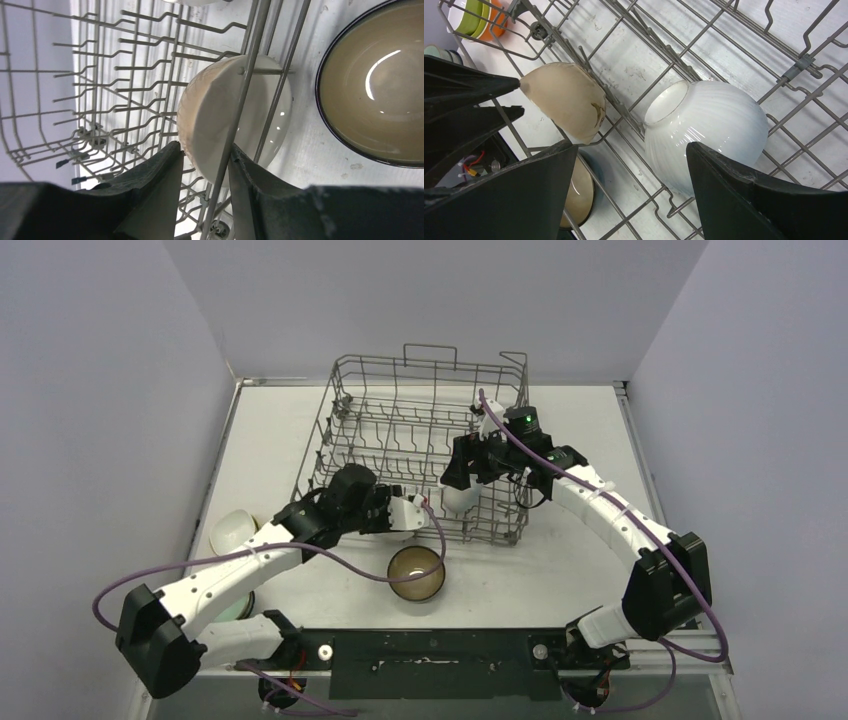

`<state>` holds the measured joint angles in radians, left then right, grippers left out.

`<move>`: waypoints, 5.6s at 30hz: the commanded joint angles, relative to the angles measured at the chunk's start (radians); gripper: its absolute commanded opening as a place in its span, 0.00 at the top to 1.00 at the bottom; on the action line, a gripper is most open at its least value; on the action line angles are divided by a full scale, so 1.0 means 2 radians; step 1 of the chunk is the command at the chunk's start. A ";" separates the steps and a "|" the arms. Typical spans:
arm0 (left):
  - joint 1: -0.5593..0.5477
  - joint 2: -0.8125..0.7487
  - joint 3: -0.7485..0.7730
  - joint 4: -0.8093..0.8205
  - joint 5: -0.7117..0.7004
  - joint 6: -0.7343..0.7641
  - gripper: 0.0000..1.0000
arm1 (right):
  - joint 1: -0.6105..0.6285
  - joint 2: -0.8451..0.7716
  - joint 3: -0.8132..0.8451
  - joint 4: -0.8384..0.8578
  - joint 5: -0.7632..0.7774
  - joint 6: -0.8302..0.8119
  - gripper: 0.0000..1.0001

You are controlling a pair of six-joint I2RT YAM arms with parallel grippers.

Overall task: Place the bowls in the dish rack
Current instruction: Pick up the bowl from the dish rack.

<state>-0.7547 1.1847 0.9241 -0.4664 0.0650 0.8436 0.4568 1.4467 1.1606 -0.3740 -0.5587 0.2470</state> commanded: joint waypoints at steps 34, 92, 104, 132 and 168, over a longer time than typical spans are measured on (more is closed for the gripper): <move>0.065 0.087 0.137 -0.023 0.140 0.009 0.43 | 0.004 -0.002 0.012 0.050 -0.040 -0.009 0.16; 0.096 -0.236 -0.175 0.339 0.038 -0.533 0.08 | 0.185 0.217 0.176 -0.027 0.095 -0.272 0.63; 0.096 -0.267 -0.194 0.342 -0.011 -0.547 0.08 | 0.221 0.116 0.115 0.068 0.238 -0.242 0.95; 0.103 -0.188 -0.132 0.285 -0.016 -0.634 0.08 | 0.241 -0.016 0.023 0.248 0.422 -0.198 0.95; 0.122 -0.135 -0.075 0.318 -0.060 -0.711 1.00 | 0.223 0.015 0.086 0.063 0.384 -0.021 0.37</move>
<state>-0.5095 0.9562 0.7448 0.0048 -0.0132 -0.5716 0.9234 1.4502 1.2945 -0.1967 0.2131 0.1410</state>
